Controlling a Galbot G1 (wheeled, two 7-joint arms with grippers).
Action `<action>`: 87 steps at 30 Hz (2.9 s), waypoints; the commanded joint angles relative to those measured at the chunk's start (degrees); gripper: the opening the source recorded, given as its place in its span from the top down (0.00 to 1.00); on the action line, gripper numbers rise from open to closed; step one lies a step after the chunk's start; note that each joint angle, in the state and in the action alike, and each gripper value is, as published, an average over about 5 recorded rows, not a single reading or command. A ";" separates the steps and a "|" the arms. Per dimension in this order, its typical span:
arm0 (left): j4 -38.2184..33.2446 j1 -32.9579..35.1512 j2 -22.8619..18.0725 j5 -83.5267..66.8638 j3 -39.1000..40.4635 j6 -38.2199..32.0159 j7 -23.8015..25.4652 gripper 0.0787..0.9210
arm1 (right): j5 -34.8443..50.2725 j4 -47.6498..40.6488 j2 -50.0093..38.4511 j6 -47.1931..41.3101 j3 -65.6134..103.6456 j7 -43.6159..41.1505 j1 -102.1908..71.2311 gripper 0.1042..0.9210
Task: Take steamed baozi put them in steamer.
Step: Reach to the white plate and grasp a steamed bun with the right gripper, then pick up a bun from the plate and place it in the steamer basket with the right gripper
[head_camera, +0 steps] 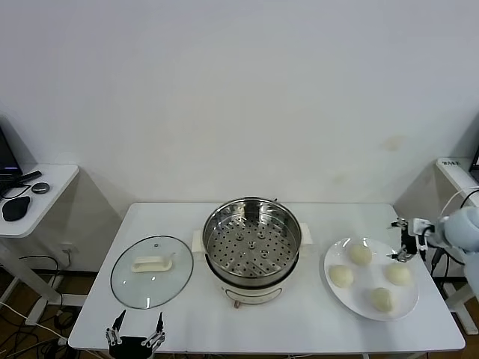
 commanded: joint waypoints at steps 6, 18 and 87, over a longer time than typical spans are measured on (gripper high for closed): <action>0.72 0.05 -0.59 0.41 -0.13 0.02 0.17 0.12 | -5.60 -17.94 8.14 13.33 -15.98 -4.23 15.01 0.12; 1.90 -0.63 -0.46 0.77 -0.16 0.07 0.44 0.12 | -8.08 -22.29 12.16 14.34 -15.92 -2.78 15.55 0.12; -2.94 -2.85 -2.58 2.31 0.95 0.04 -2.31 0.12 | 25.57 -28.19 22.10 16.81 -42.34 -11.84 54.00 0.64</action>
